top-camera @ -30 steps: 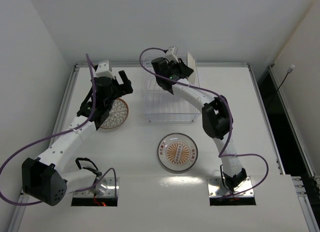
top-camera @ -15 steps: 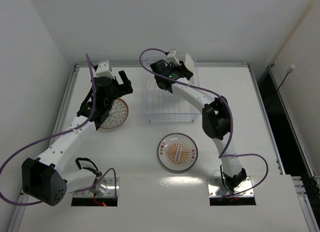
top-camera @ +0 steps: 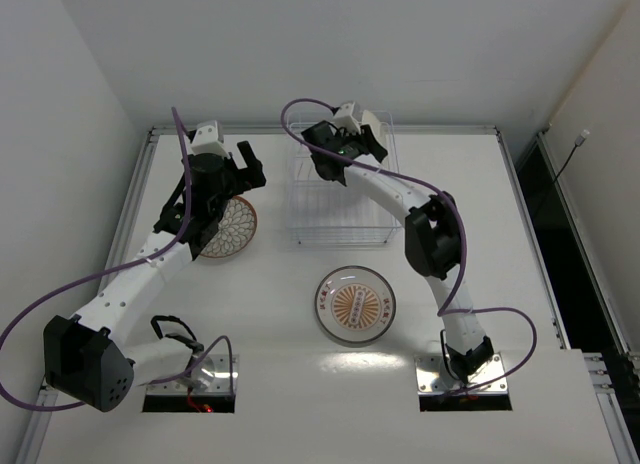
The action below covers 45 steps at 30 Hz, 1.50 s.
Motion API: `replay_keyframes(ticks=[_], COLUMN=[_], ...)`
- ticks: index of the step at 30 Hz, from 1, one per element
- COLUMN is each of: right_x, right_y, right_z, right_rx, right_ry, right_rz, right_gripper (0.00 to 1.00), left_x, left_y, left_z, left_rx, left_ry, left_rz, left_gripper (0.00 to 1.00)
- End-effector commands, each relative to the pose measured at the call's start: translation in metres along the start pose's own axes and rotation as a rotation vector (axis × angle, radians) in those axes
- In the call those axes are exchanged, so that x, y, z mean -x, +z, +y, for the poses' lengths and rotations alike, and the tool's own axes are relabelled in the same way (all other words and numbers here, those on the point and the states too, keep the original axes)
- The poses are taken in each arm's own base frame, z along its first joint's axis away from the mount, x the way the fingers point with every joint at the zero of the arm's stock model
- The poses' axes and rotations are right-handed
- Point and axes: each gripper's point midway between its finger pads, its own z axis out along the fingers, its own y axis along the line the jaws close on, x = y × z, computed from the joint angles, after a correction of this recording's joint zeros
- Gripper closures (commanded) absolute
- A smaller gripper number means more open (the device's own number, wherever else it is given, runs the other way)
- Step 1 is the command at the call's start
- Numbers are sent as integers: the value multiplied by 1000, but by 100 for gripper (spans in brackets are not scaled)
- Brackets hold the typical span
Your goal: Load the plates into the dish rack
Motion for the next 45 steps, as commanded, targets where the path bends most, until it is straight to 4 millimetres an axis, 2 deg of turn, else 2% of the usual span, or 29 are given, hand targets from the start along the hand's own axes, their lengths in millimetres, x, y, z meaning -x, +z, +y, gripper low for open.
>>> replay_keyframes(ticks=[1, 5, 8, 9, 12, 17, 20, 21, 23, 25, 28, 33, 34, 39, 40, 42, 45], right_x=[36, 36, 37, 36, 44, 65, 74, 71, 81, 82, 71, 47, 48, 30, 20, 17, 0], right_y=[0, 9, 13, 18, 17, 20, 25, 27, 25, 24, 26, 28, 24, 26, 28, 28, 24], right_z=[-32, -35, -32, -34, -34, -42, -41, -38, -38, -33, -14, 2, 6, 24, 28, 31, 44], right_rx=[-29, -16, 17, 17, 40, 44, 54, 53, 82, 109, 170, 200, 216, 246, 245, 253, 279], right_ry=[136, 142, 145, 147, 150, 132, 130, 101, 126, 116, 112, 77, 83, 59, 46, 48, 22], right_rz=[-25, -9, 1, 8, -7, -53, -66, -63, -76, -79, -62, -24, -27, 8, 24, 31, 56], right_gripper=[65, 72, 81, 88, 100, 100, 100, 100, 100, 100, 100, 100, 100, 100, 100, 100, 100], left_x=[18, 18, 18, 18, 18, 18, 18, 18, 18, 18, 18, 18, 18, 18, 18, 18, 18], left_y=[-7, -7, -7, -7, -7, -7, -7, -7, -7, -7, -7, -7, -7, -7, -7, -7, -7], left_z=[-8, -8, -8, -8, -8, -8, -8, -8, -8, -8, -8, -8, -8, -8, -8, -8, -8], left_rx=[-29, -29, -29, -29, -29, -29, -29, -29, -29, -29, -29, -29, -29, -29, -29, -29, -29], left_ry=[-11, -11, -11, -11, -11, -11, -11, -11, -11, -11, -11, -11, -11, -11, -11, -11, -11], left_rz=[-55, -55, -55, -55, -55, -55, -55, -55, -55, -55, -55, -55, -55, -55, -55, -55, -55], left_gripper=[6, 6, 6, 6, 6, 6, 6, 6, 6, 6, 6, 6, 6, 6, 6, 6, 6])
